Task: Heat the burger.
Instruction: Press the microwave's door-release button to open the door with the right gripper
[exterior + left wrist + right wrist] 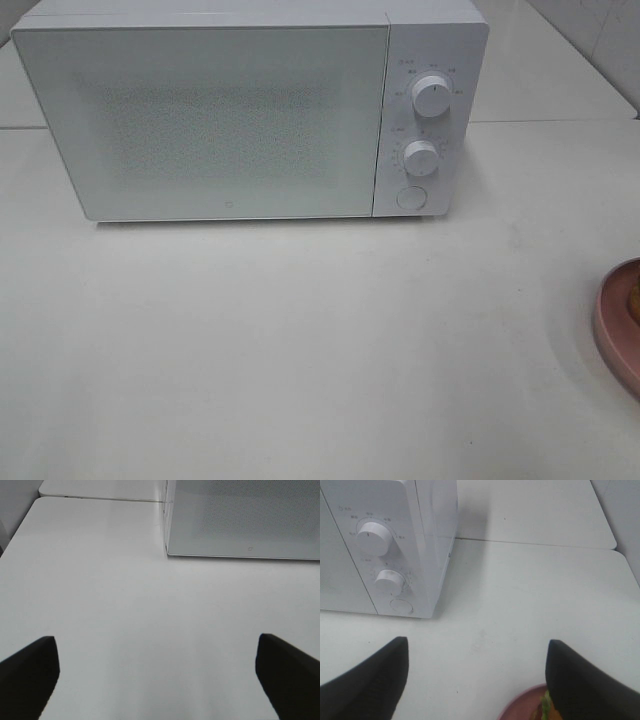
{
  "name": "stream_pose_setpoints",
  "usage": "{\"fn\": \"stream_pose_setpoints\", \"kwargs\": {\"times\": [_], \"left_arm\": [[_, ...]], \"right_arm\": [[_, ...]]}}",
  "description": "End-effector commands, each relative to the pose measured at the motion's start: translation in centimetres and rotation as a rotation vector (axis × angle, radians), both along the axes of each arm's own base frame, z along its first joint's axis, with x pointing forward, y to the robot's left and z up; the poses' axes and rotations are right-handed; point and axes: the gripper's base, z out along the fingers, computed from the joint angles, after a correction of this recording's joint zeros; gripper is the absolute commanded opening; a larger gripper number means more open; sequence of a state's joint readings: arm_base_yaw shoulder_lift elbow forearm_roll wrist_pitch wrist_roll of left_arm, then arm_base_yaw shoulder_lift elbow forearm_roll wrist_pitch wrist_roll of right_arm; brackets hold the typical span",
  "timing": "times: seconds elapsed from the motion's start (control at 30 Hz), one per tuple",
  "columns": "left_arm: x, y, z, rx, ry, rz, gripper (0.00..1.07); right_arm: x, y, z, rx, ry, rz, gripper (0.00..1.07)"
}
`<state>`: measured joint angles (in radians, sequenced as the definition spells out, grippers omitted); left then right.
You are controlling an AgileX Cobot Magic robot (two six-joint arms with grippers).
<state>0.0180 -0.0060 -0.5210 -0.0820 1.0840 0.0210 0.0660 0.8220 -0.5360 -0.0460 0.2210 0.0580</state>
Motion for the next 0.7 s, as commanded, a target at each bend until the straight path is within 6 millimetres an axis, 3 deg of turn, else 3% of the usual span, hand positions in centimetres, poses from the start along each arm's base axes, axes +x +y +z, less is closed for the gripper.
{"fn": "stream_pose_setpoints", "kwargs": {"times": [0.03, 0.3, 0.7], "left_arm": [[-0.3, 0.0, 0.0, 0.0, -0.033, 0.0, 1.0], [-0.3, 0.0, 0.0, 0.0, -0.033, 0.0, 1.0], [-0.3, 0.0, 0.0, 0.0, -0.033, 0.0, 1.0]], "right_arm": [[1.6, 0.2, -1.3, 0.03, -0.062, -0.005, 0.75], [3.4, 0.5, -3.8, 0.037, -0.236, 0.024, 0.75], [5.4, 0.8, -7.3, 0.054, -0.365, 0.04, 0.75]]}}
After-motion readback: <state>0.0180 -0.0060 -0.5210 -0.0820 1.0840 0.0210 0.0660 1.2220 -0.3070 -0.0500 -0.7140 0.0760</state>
